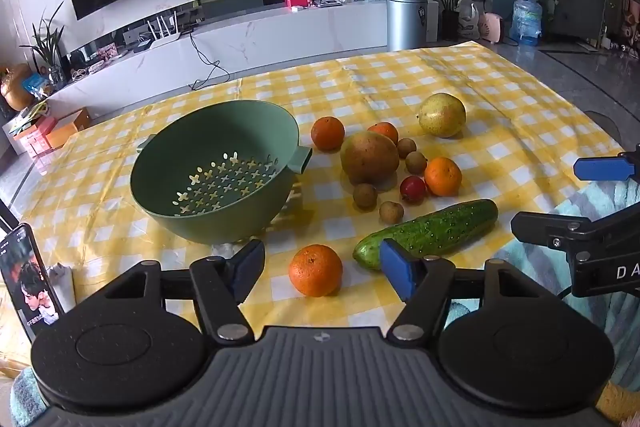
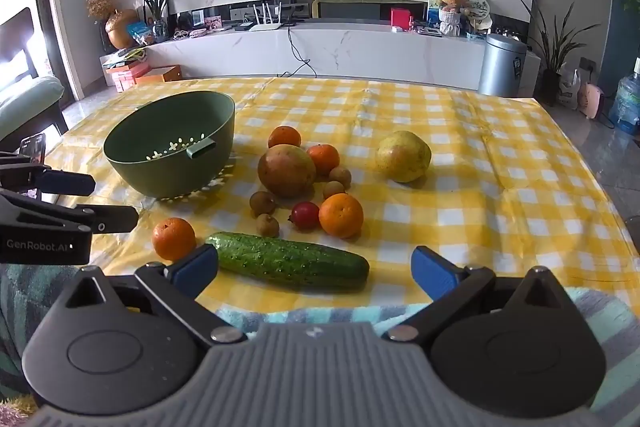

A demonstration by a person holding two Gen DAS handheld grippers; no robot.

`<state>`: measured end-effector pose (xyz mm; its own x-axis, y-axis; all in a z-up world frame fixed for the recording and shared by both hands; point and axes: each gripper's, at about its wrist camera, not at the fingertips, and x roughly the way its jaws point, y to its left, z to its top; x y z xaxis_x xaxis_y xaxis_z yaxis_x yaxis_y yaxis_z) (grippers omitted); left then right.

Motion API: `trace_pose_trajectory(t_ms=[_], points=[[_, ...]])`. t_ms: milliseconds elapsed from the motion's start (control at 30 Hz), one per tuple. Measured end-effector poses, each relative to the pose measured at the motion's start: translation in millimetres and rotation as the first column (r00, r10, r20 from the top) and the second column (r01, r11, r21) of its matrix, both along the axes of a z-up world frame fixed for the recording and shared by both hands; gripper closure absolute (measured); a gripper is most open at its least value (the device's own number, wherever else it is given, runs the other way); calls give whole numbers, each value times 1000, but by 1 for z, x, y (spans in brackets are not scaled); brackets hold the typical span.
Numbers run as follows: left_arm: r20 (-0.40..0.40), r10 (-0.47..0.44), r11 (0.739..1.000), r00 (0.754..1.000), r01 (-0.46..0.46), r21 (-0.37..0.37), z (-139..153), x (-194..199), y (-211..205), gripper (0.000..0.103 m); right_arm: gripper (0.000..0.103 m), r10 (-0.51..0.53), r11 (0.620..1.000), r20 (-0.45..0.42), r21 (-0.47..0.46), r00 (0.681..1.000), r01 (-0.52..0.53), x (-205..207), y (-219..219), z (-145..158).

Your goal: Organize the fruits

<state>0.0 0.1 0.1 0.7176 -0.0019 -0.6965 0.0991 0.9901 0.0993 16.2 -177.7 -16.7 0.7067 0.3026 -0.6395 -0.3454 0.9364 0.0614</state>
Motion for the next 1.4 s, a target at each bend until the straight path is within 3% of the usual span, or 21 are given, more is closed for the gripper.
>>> trace_pose_trajectory(t_ms=[233,733,1400], points=[[11,5,999,1000,-5,-44,1,-3,10,25,4,6,1000,9,-27,1000,-6,-3,2,1],[25,11,1000,1000,-11,-11,3,-6,3,27,4,-16,999,-9,-48,1000,16,-4,2,-5],[25,10,999,1000,-9,-36,3,-7,8,30,4,-18,998,-19,-55,1000,17,-3,3,-8]])
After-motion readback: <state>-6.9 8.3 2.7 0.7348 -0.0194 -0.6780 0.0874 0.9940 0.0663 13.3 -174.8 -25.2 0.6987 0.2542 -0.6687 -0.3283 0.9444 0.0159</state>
